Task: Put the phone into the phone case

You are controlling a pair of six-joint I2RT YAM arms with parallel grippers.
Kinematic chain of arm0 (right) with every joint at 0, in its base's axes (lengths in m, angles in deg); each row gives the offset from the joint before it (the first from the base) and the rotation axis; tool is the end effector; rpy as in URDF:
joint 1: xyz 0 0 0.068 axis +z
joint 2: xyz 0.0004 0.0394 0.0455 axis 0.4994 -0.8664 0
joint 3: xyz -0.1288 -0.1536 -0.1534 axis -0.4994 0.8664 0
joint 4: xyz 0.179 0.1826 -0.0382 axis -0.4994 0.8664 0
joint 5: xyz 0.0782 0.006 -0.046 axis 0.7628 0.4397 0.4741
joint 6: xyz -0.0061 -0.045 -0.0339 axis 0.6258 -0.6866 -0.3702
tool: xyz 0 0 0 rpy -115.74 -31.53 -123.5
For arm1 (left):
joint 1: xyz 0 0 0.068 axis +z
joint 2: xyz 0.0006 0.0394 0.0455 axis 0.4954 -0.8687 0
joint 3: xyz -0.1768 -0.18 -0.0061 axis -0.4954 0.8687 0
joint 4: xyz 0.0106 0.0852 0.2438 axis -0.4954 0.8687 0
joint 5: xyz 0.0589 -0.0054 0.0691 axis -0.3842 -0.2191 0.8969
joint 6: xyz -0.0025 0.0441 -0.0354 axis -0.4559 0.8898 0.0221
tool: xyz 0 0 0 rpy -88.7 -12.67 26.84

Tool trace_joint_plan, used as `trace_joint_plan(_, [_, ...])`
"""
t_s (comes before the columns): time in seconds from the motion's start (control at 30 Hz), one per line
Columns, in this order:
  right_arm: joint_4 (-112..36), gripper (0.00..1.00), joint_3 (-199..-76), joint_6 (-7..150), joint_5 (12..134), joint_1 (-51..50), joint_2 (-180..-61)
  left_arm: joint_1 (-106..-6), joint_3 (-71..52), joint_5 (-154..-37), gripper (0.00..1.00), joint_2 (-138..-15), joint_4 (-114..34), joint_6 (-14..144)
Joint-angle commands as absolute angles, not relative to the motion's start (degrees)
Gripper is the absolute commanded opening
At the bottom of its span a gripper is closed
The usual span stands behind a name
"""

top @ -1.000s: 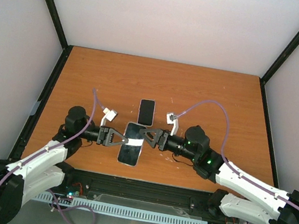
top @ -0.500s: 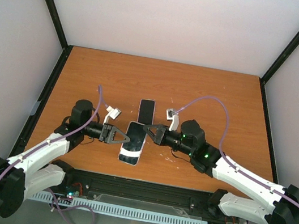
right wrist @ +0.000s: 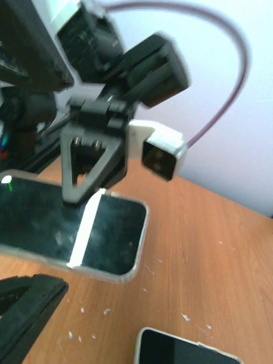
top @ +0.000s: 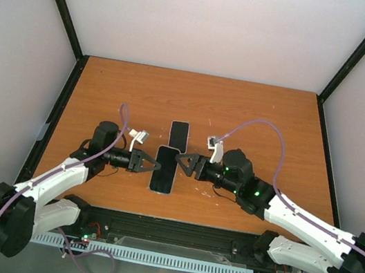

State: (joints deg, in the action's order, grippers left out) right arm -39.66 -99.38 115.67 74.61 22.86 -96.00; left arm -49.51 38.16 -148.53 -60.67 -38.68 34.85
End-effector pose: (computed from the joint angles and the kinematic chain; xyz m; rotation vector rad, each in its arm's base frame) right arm 0.1412 0.1972 0.2570 -0.1665 2.1391 1.3173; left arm 0.1821 -0.1025 0.1821 0.2701 2.3134 -1.7377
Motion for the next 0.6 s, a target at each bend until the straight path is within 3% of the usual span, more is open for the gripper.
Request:
trace_joint_plan(0.0, [-35.89,0.93,-98.23,114.47,69.73,23.04,-90.98,-48.53,34.79,-139.40,0.00,-63.62,-37.31,34.30])
trace_joint_plan(0.1, [-32.96,1.00,-98.14,114.26,68.68,23.04,-89.28,-46.28,33.34,-136.42,0.00,-67.55,-35.99,34.47])
trace_joint_plan(0.57, [-23.11,1.00,-96.96,113.58,61.50,23.07,-80.78,-40.33,27.90,-132.67,0.01,-85.27,-37.08,36.95])
